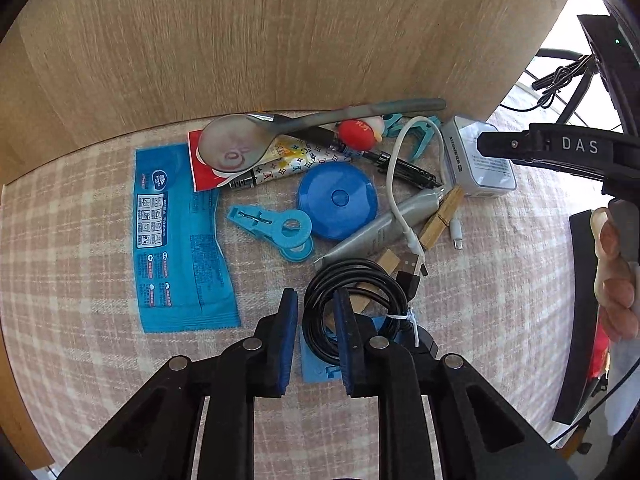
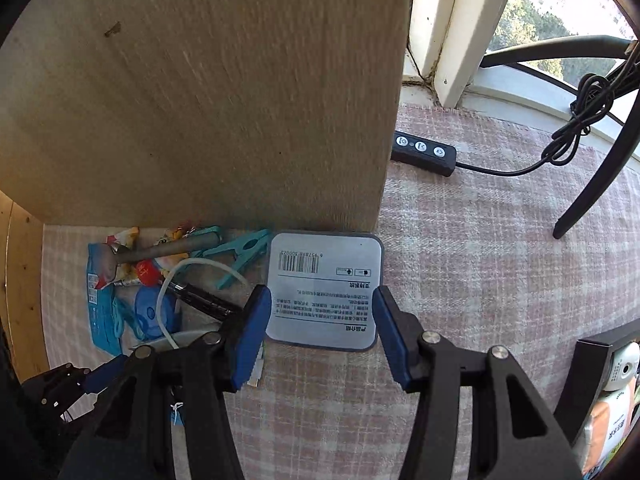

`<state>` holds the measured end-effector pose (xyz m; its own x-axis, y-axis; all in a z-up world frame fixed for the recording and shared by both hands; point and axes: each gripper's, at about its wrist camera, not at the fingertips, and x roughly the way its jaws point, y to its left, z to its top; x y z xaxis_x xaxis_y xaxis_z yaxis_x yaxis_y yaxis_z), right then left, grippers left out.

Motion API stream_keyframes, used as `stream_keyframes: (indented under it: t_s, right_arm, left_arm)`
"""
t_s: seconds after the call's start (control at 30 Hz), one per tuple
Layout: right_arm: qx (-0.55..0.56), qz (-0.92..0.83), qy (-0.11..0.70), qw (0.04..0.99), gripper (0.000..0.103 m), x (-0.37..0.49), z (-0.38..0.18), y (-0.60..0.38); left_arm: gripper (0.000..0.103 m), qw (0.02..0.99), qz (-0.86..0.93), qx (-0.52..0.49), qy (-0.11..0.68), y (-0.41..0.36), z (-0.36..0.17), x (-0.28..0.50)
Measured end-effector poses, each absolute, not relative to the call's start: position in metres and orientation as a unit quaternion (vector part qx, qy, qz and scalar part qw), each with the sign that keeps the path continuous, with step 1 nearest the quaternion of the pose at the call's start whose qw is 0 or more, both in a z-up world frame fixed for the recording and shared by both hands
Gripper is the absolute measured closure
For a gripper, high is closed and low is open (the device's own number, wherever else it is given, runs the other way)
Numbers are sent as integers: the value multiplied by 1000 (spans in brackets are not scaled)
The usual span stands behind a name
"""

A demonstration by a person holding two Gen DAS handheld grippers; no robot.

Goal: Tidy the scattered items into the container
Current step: 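Grasp the black cable with the left gripper while the right grasps the white box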

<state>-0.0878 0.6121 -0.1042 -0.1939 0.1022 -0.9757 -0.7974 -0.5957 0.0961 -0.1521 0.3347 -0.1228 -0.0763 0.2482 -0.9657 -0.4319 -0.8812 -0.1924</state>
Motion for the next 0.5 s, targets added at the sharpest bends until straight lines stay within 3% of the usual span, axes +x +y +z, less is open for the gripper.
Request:
stream_keyframes:
  t_s: [0.2, 0.5]
  right_arm:
    - [-558, 700, 297, 331, 35, -105, -110, 610]
    - [-585, 683, 264, 349, 32, -119, -120, 614]
  left_arm:
    - [88, 240, 727, -640, 69, 335, -122, -156]
    - [88, 240, 720, -649, 49, 311, -119, -172]
